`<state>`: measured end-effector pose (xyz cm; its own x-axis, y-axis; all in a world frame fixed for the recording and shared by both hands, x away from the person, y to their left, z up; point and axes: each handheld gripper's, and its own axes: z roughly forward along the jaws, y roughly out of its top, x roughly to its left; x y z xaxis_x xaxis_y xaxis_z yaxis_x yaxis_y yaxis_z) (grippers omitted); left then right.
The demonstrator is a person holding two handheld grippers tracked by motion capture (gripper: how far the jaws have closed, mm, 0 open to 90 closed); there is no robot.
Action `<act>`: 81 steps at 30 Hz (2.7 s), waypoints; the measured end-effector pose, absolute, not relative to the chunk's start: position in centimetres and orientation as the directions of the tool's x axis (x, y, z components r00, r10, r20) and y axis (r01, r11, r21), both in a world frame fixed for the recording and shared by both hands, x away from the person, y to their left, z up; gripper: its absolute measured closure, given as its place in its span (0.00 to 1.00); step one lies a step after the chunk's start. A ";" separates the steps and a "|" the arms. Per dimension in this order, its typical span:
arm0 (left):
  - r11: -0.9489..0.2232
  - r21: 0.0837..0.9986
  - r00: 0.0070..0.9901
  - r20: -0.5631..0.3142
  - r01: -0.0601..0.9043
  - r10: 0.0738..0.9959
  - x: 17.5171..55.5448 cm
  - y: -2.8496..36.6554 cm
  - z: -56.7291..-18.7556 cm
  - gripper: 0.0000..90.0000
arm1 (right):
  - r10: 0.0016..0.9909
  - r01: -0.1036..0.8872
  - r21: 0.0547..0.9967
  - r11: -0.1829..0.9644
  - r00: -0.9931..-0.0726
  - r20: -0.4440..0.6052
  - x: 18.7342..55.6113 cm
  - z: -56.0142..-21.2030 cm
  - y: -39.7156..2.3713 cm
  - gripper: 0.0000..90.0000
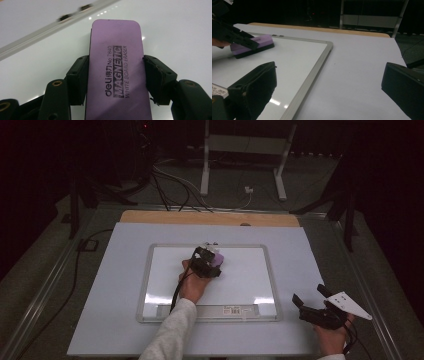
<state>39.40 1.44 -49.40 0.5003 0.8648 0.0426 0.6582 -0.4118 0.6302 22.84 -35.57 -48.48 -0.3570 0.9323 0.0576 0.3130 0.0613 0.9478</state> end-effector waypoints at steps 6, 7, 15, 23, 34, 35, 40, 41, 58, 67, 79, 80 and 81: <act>-0.351 0.673 0.466 0.010 0.651 0.885 39.5 3.9 -48.3 0.47 | 0.934 0.315 0.947 0.057 -0.351 0.061 22.8 -48.5 -35.8 0.00; -0.341 0.678 0.459 0.006 0.651 0.888 39.4 4.2 -48.1 0.47 | 0.935 0.316 0.947 0.055 -0.350 0.062 22.8 -48.5 -35.8 0.00; -0.304 0.693 0.419 0.003 0.654 0.908 39.4 6.6 -47.4 0.47 | 0.934 0.314 0.948 0.059 -0.351 0.058 22.8 -48.5 -35.7 0.00; -0.281 0.695 0.392 -0.002 0.662 0.920 39.3 8.2 -47.4 0.47 | 0.937 0.313 0.948 0.052 -0.345 0.062 22.7 -48.5 -35.9 0.00; -0.264 0.677 0.349 0.011 0.687 0.937 39.3 10.6 -48.2 0.47 | 0.935 0.316 0.947 0.053 -0.348 0.064 22.7 -48.5 -35.8 0.00; -0.262 0.674 0.344 0.012 0.691 0.939 39.3 10.9 -48.3 0.47 | 0.935 0.317 0.947 0.053 -0.349 0.065 22.7 -48.5 -35.8 0.00; -0.243 0.671 0.320 0.009 0.700 0.947 39.2 12.2 -48.5 0.47 | 0.935 0.317 0.947 0.055 -0.350 0.063 22.7 -48.5 -35.7 0.00; -0.241 0.669 0.314 0.011 0.704 0.949 39.2 12.5 -48.5 0.46 | 0.935 0.318 0.947 0.055 -0.350 0.063 22.7 -48.5 -35.7 0.00; -0.193 0.651 0.240 0.017 0.734 0.971 38.6 14.8 -49.7 0.46 | 0.934 0.318 0.946 0.058 -0.353 0.062 22.7 -48.6 -35.7 0.00; -0.222 0.655 0.265 0.035 0.722 0.964 38.5 14.8 -50.2 0.37 | 0.933 0.317 0.947 0.056 -0.353 0.064 22.7 -48.5 -35.6 0.00; -0.403 0.704 0.427 0.156 0.584 0.891 36.7 14.1 -48.0 0.42 | 0.933 0.319 0.946 0.057 -0.355 0.063 22.7 -48.5 -35.6 0.00; -0.397 0.698 0.426 0.144 0.596 0.893 36.8 14.3 -48.2 0.43 | 0.932 0.319 0.946 0.056 -0.356 0.064 22.7 -48.5 -35.5 0.00; -0.394 0.693 0.424 0.139 0.604 0.895 37.0 14.4 -48.5 0.44 | 0.932 0.318 0.946 0.058 -0.356 0.063 22.7 -48.5 -35.5 0.00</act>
<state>37.02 14.43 -48.45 0.4239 0.8950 0.1388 0.6039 -0.3936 0.6931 22.73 -35.54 -48.55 -0.3563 0.9322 0.0632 0.3185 0.0576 0.9462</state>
